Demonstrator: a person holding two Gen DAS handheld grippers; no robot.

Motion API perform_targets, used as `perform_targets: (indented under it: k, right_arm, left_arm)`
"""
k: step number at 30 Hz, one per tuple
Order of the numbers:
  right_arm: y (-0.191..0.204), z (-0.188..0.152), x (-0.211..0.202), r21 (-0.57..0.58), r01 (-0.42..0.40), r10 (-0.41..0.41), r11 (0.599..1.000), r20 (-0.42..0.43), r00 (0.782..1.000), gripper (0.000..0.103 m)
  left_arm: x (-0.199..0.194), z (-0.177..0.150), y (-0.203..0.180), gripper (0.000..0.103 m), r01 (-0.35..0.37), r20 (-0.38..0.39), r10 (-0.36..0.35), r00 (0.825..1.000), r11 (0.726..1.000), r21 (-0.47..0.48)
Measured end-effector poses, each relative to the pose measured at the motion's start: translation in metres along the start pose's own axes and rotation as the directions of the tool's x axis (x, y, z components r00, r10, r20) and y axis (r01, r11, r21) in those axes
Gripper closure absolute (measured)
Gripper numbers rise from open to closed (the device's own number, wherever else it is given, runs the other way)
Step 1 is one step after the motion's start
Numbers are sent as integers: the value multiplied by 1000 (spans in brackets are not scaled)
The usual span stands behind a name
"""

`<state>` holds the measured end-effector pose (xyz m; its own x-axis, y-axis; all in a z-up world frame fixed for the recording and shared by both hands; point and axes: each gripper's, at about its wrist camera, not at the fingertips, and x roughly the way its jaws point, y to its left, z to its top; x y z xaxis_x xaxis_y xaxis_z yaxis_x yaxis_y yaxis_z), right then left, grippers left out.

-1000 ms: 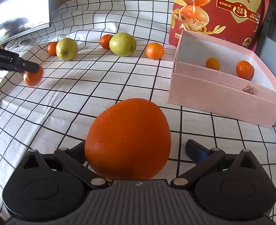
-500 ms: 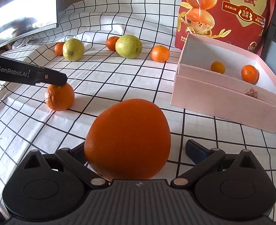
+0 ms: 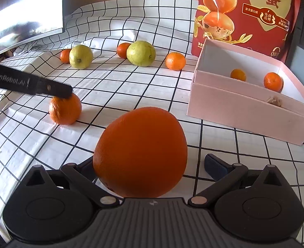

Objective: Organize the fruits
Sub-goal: 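Lift the tangerine with the left tool while the right tool holds the large orange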

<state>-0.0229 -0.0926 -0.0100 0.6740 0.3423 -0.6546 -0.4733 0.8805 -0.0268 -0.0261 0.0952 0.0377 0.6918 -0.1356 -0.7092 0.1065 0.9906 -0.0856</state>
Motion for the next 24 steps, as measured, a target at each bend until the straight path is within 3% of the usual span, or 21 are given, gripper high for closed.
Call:
perform_targets:
  k: [3, 10, 24]
  right_arm:
    - [0, 0, 0, 2, 3, -3, 1000, 3, 1000, 0]
    - [1, -2, -1, 4, 6, -6, 1000, 7, 1000, 0]
    - [2, -2, -1, 3, 7, -7, 1000, -4, 1000, 0]
  left_arm:
    - [8, -4, -2, 41, -22, -38, 22, 999, 1000, 17]
    - [17, -7, 10, 45, -35, -68, 30, 997, 996, -79]
    - [19, -7, 9, 44, -27, -71, 22, 997, 996, -80]
